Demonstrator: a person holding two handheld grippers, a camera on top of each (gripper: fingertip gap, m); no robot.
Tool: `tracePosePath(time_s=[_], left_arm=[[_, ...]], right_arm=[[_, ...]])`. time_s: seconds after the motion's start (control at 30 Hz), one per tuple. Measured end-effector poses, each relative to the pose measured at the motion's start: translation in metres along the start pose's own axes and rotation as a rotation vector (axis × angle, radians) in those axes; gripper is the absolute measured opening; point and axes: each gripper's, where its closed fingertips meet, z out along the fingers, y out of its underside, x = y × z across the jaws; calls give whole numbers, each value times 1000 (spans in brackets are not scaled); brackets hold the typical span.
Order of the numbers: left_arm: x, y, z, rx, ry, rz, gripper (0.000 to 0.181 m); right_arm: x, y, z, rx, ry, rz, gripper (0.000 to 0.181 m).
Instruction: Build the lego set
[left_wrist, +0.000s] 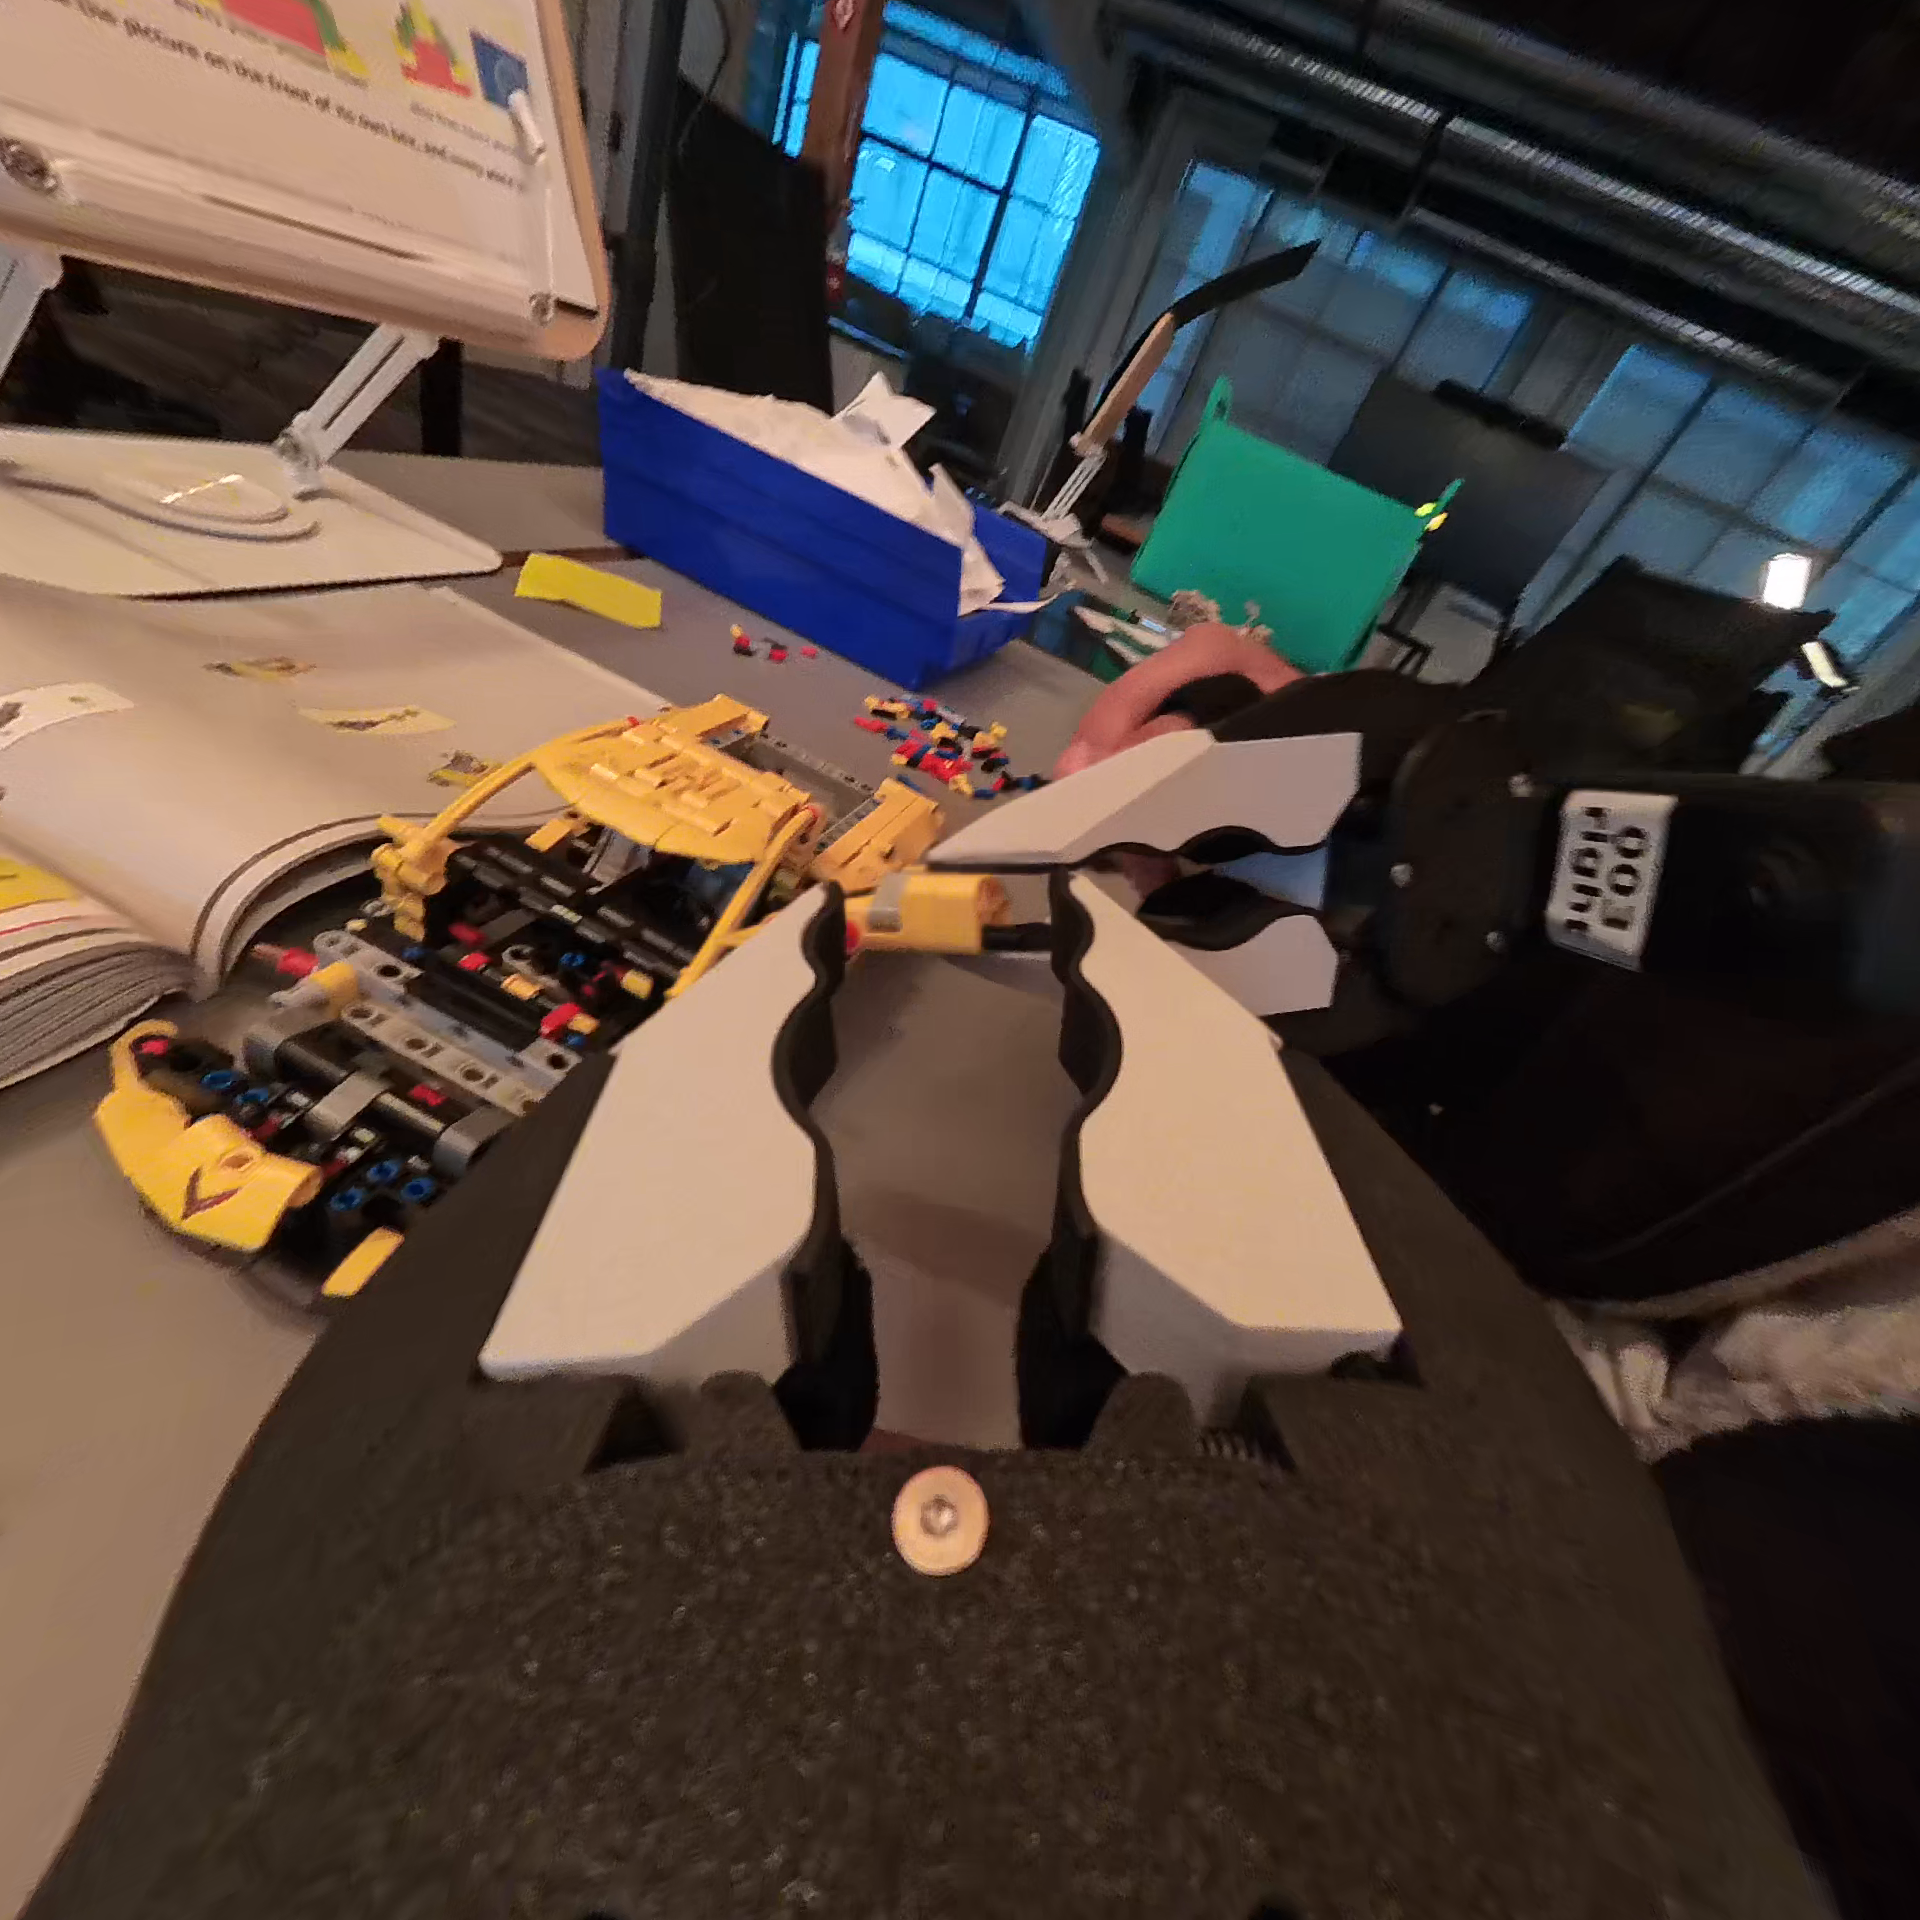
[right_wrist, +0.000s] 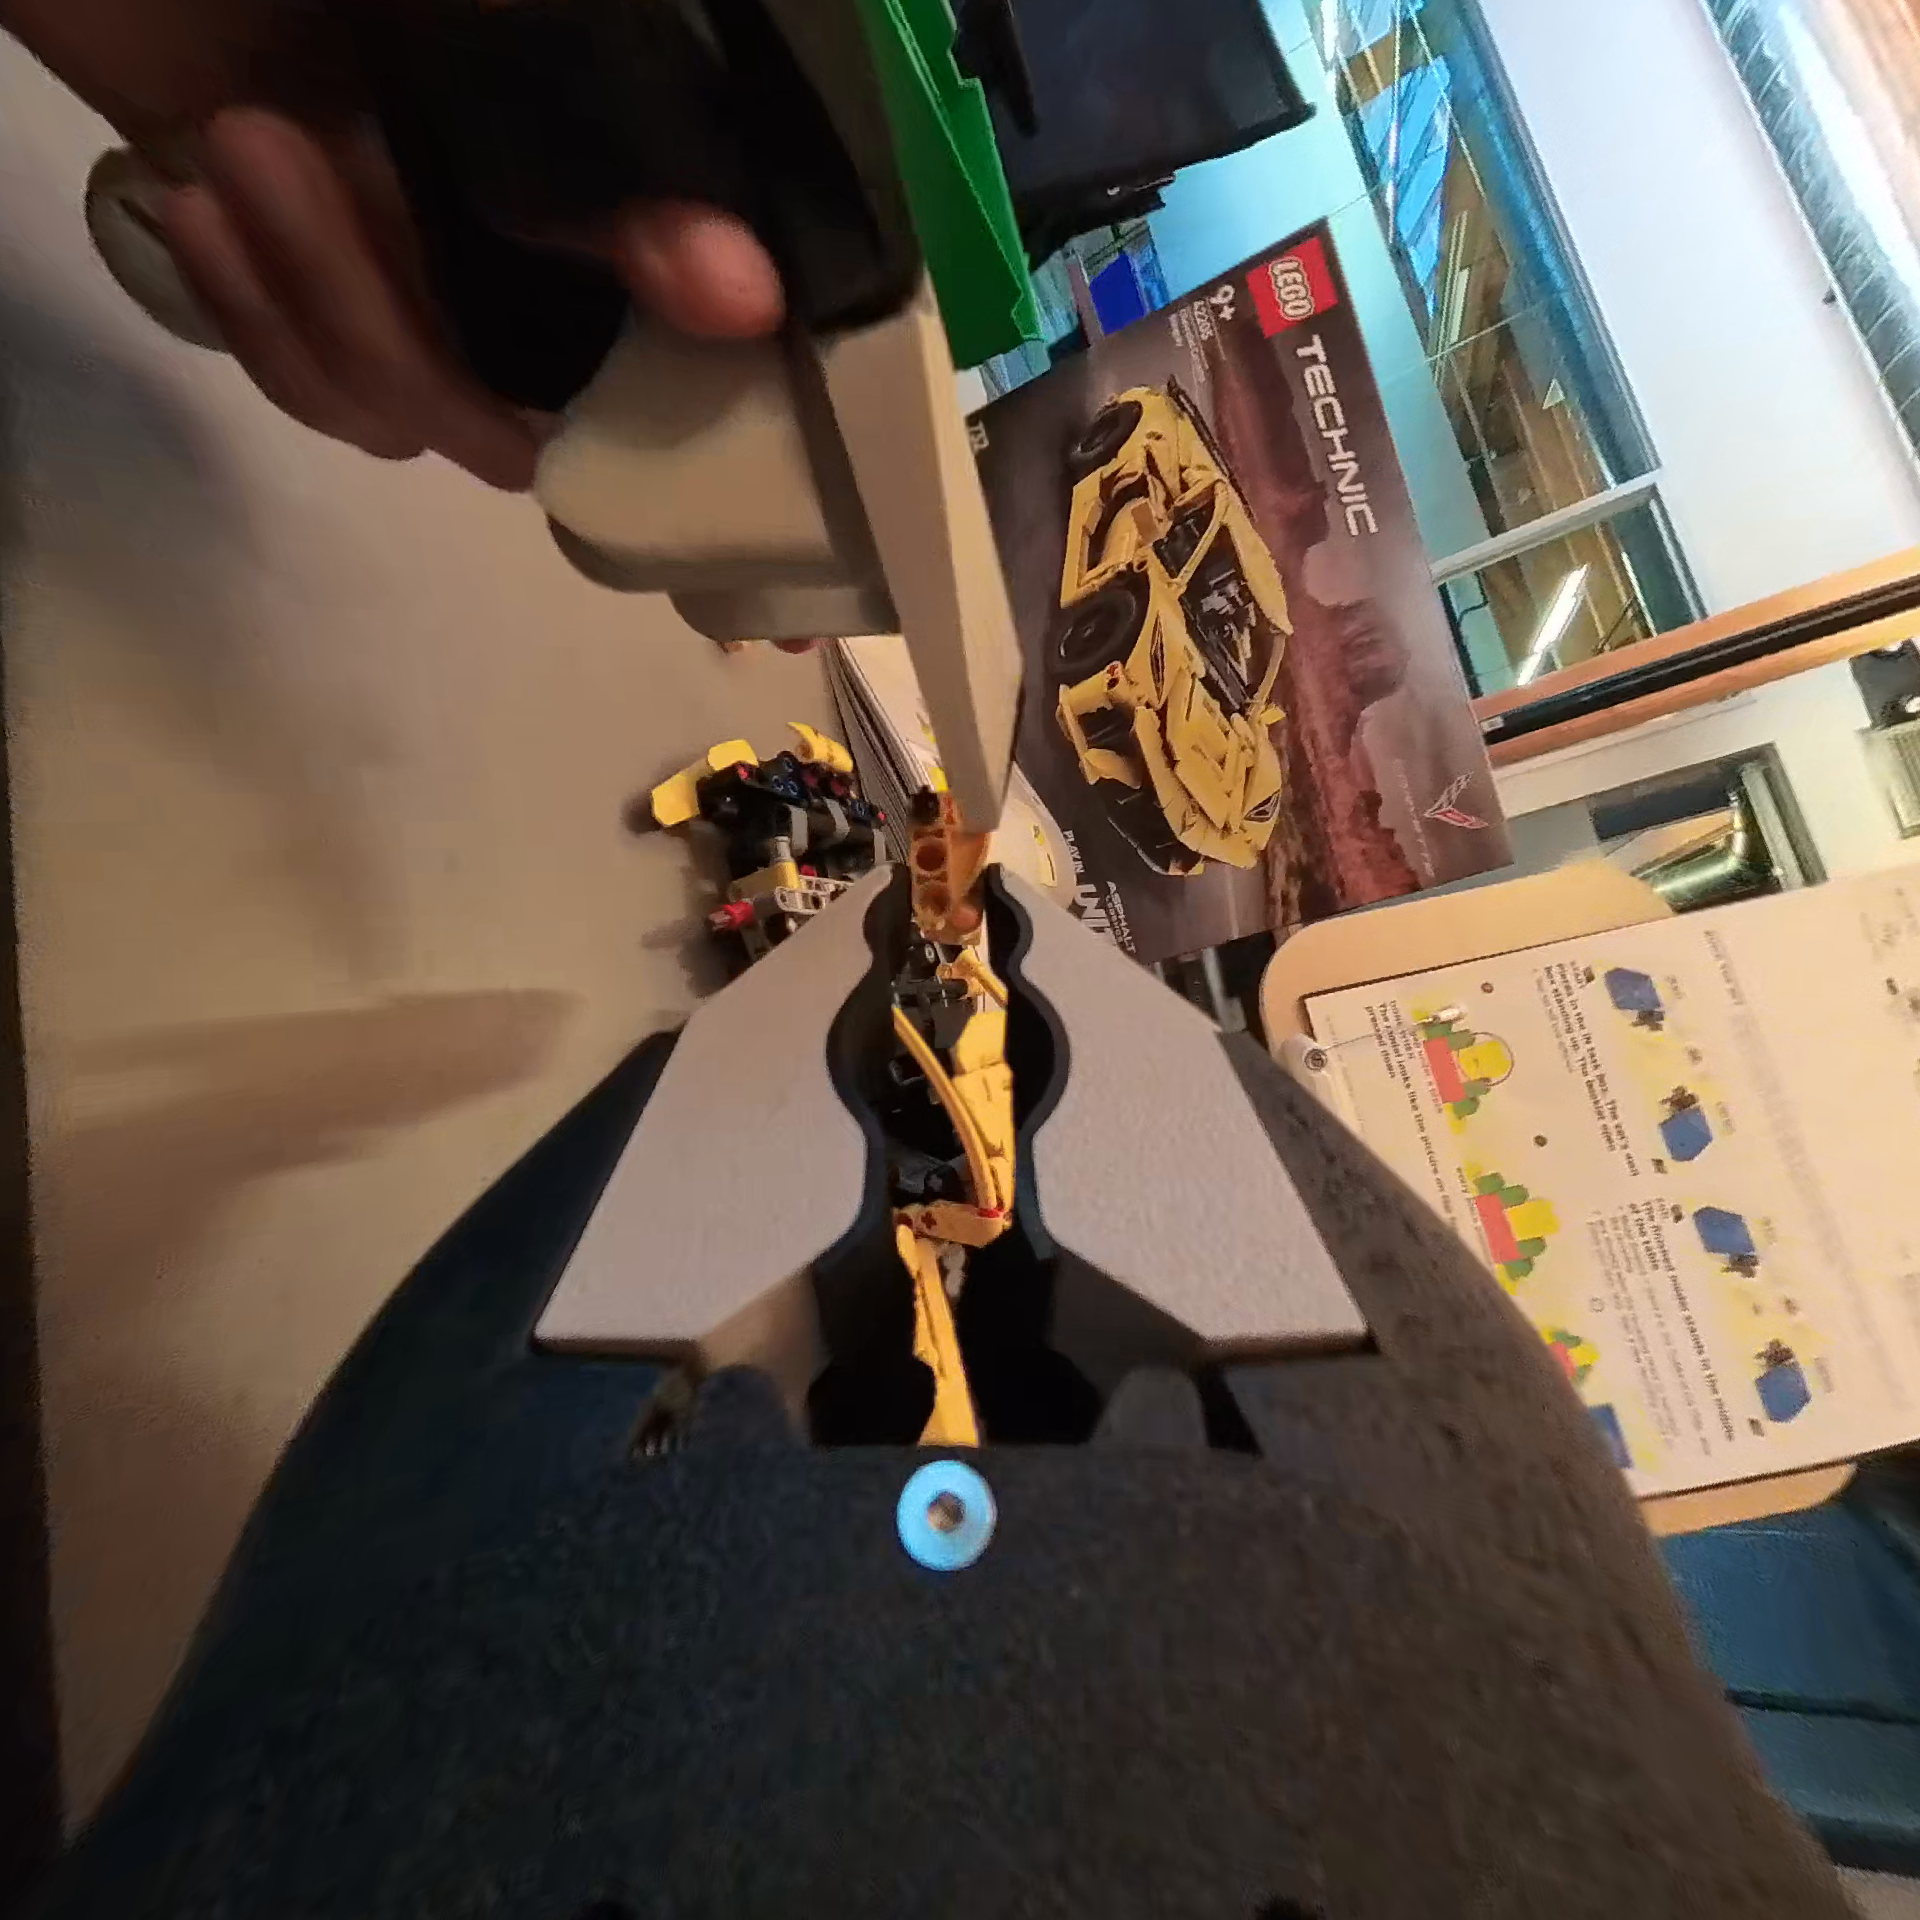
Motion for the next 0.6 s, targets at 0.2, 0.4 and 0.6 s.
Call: tracePosePath(time_s=[0.2,0.4,0.6], left_arm=[[-16,7,-2,-35,-53,-59,37],[-20,8,-4,-41,-96,-33,36],[-16,12,-4,-68,-96,4,34]], right_arm=[[-2,0,0,-2,-6,-15,12],[-3,2,2,-10,-7,-21,12],[-3,5,3,-21,-11,-18,12]])
